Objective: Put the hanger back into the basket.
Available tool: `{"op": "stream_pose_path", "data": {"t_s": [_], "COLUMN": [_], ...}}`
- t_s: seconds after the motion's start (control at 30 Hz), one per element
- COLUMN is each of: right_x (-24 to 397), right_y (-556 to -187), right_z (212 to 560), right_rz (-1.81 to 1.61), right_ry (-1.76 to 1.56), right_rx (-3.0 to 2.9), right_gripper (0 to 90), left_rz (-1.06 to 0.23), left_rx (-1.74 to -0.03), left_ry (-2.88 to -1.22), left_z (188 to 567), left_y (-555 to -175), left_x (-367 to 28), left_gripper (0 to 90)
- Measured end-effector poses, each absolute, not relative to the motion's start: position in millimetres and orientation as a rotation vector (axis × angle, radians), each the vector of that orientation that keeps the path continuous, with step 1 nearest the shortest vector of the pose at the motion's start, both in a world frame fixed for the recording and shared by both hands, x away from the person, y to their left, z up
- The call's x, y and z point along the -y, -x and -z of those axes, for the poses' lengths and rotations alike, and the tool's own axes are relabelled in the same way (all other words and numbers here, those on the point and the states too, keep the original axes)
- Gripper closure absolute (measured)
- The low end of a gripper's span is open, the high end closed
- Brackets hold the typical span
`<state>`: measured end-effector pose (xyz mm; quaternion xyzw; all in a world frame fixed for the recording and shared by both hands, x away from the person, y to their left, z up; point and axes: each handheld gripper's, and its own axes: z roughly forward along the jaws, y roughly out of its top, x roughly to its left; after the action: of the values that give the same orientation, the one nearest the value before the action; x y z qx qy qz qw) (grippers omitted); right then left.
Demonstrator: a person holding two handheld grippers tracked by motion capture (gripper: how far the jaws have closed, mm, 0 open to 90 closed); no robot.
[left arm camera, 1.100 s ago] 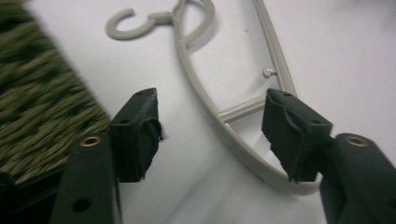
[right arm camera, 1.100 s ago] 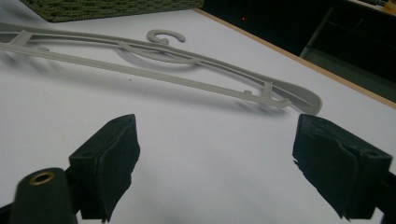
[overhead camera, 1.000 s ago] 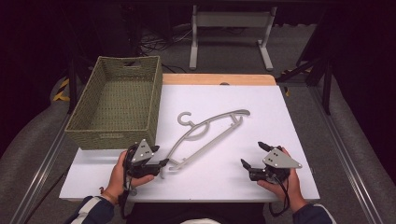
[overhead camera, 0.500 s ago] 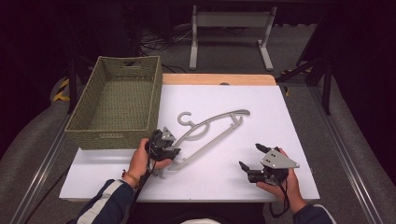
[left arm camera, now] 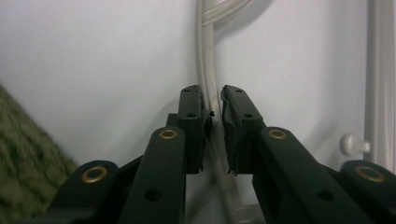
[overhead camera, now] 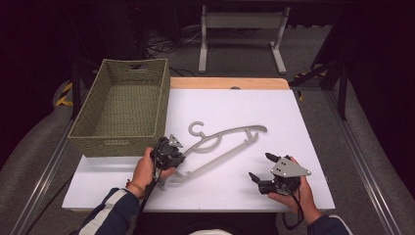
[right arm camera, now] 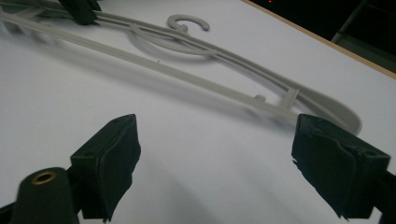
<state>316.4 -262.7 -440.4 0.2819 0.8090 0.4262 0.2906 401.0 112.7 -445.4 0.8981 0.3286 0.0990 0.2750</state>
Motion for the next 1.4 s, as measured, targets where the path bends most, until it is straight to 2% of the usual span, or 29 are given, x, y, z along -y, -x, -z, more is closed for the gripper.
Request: {"op": "stream_pose_path", "data": {"t_s": [0.17,0.3,0.4,0.53,0.77,0.9,1.1,1.17,1.4], "right_x": [263.8,269.6,273.8,275.4,271.2,271.5,278.0,279.6,288.7], "right_y": [-317.7,-318.8,-319.4,-320.3,-320.5,-321.2,-319.8,-319.3,-317.1], "right_z": [439.6,436.0,435.0,436.3,437.0,438.4,433.2,432.0,426.4], "right_rz": [-1.133,-1.145,-1.163,-1.162,-1.148,-1.137,-1.16,-1.162,-1.163], "right_ry": [-0.758,-0.795,-0.821,-0.827,-0.804,-0.805,-0.842,-0.848,-0.87], "right_rx": [-2.145,-2.093,-2.08,-2.083,-2.118,-2.124,-2.044,-2.021,-1.902], "right_gripper": [14.5,14.4,14.3,14.3,14.3,14.3,14.0,14.0,14.1], "left_rz": [-0.252,-0.235,-0.2,-0.222,-0.242,-0.254,-0.356,-0.425,-0.55], "left_rx": [-0.851,-0.818,-0.787,-0.75,-0.707,-0.704,-0.697,-0.694,-0.671], "left_ry": [-2.49,-2.536,-2.549,-2.565,-2.554,-2.535,-2.506,-2.485,-2.375], "left_z": [440.4,437.6,437.3,437.1,439.0,440.0,440.4,438.4,422.7], "left_y": [-400.9,-414.9,-425.0,-428.1,-424.3,-423.3,-419.0,-416.9,-408.4], "left_x": [-109.4,-91.5,-81.9,-75.4,-73.3,-74.1,-70.7,-70.3,-75.7], "left_gripper": [80.1,69.5,66.7,67.8,80.6,81.3,81.4,81.4,81.4]}}
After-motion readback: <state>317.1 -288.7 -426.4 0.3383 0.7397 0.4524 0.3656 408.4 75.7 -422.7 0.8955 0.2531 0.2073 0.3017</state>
